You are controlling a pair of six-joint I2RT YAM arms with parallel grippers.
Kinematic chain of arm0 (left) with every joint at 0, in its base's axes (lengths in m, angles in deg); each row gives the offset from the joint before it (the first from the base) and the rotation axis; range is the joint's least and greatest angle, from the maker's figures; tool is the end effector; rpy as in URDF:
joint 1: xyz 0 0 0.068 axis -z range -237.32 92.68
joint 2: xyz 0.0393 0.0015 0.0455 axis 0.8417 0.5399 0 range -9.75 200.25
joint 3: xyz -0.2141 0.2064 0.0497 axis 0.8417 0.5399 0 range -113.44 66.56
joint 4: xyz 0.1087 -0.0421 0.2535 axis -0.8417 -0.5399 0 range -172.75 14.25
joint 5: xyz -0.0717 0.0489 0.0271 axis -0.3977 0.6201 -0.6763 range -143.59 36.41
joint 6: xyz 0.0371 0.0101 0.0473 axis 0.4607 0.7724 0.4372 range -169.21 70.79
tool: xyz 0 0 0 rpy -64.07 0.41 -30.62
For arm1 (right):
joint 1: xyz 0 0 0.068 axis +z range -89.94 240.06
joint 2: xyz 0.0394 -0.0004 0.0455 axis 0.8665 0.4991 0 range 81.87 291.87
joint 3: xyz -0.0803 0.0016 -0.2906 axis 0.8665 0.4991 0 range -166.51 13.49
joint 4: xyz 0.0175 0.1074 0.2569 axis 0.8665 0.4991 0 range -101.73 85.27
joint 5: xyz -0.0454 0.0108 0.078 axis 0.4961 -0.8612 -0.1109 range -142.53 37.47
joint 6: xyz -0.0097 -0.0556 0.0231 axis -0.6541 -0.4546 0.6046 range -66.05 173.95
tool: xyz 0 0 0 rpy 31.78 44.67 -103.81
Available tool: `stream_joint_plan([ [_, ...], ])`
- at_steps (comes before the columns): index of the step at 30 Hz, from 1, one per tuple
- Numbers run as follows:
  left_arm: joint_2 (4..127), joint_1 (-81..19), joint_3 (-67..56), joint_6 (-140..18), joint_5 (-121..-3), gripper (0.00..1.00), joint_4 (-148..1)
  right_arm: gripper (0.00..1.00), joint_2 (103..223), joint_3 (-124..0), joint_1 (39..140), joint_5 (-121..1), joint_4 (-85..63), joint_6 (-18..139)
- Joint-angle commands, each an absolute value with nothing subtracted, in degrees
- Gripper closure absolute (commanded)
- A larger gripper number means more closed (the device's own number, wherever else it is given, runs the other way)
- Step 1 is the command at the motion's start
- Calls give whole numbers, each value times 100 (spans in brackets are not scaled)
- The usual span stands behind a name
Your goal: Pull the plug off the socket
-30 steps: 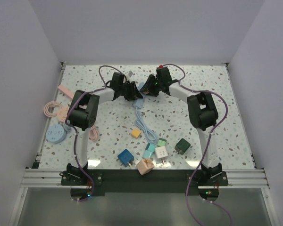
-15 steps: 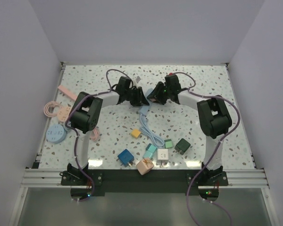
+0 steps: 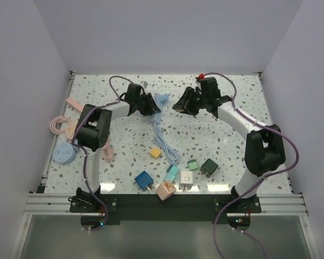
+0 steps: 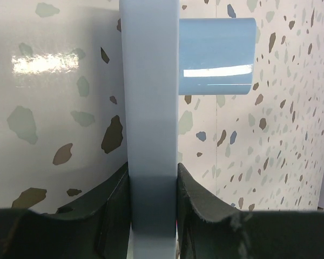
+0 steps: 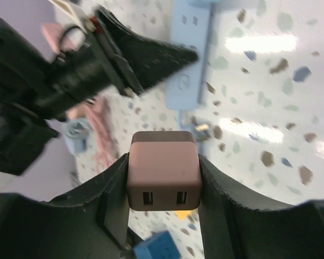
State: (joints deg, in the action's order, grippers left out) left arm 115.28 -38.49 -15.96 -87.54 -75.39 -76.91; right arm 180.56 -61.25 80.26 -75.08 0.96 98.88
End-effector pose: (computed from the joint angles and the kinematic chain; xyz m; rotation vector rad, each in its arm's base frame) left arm 0.4748 -0.1799 0.1397 -0.2159 2.4492 -0.9160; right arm 0.3907 0.1624 0.2822 0.2736 2.3489 1.0319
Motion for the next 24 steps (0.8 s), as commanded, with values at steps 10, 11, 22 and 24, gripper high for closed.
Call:
stream_joint_plan([
  [10,11628,-4168,-1658,-8139,-7354,100,-8278,100,17968,-5445,8325,-8267,3192,7461],
  [11,11628,-4168,-1650,-8112,-7389,100,-8269,100,18004,-5427,8439,-8242,3309,7408],
  [22,11532,-4159,-1456,-7866,-7785,100,-8198,35,18426,-5672,8590,-8259,4144,6977],
  [24,11488,-4150,-1413,-7804,-7802,100,-8198,3,18583,-6180,8546,-8233,4171,7038],
])
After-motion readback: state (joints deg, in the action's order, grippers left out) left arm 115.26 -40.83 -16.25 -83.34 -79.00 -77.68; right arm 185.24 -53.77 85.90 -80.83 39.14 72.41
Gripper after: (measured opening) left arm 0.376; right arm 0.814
